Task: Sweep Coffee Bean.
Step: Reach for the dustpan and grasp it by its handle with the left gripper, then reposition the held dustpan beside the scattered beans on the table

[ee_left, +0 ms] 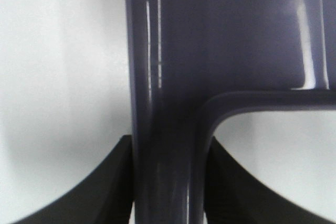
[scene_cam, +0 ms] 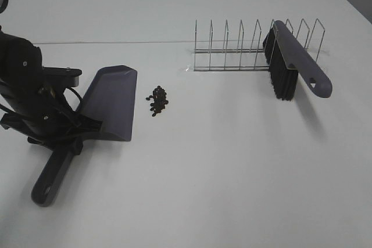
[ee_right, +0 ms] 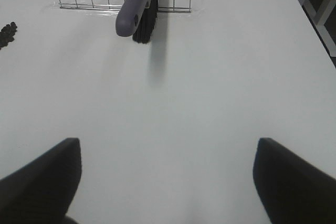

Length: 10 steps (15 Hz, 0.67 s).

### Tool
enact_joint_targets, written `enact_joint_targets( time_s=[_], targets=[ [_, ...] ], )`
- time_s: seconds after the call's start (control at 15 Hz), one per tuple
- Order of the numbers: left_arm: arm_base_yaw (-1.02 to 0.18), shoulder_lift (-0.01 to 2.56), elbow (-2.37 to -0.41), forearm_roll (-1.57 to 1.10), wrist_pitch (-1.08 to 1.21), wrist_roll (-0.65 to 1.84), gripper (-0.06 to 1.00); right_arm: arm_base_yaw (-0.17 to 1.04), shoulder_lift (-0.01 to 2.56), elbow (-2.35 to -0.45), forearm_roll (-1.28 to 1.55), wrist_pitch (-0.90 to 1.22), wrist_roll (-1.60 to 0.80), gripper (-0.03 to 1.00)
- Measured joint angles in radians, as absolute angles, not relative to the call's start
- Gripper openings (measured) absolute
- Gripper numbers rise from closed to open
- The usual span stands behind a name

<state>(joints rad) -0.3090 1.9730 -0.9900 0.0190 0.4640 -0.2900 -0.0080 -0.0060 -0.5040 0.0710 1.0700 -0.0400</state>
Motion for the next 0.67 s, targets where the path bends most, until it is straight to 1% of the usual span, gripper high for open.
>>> enact_joint_targets(
  time_s=[0.2,0.4,0.67],
  targets=[
    [-0.309,1.975,-0.993,0.029,0.471,-0.371,0.36,-0.008,-0.006,-0.504,0.071,1.070,-0.040,0.84],
    [-0.309,1.955,-0.994,0.043,0.506,-0.386,0.36,-0.008,-0.006,-0.504,0.071,1.070,-0.040,0.84],
    [-0.309,1.795,-0.989,0.084,0.561,-0.388,0.36,-0.008,-0.006,-0.504,0.071,1.070,-0.040,0.84]
  ],
)
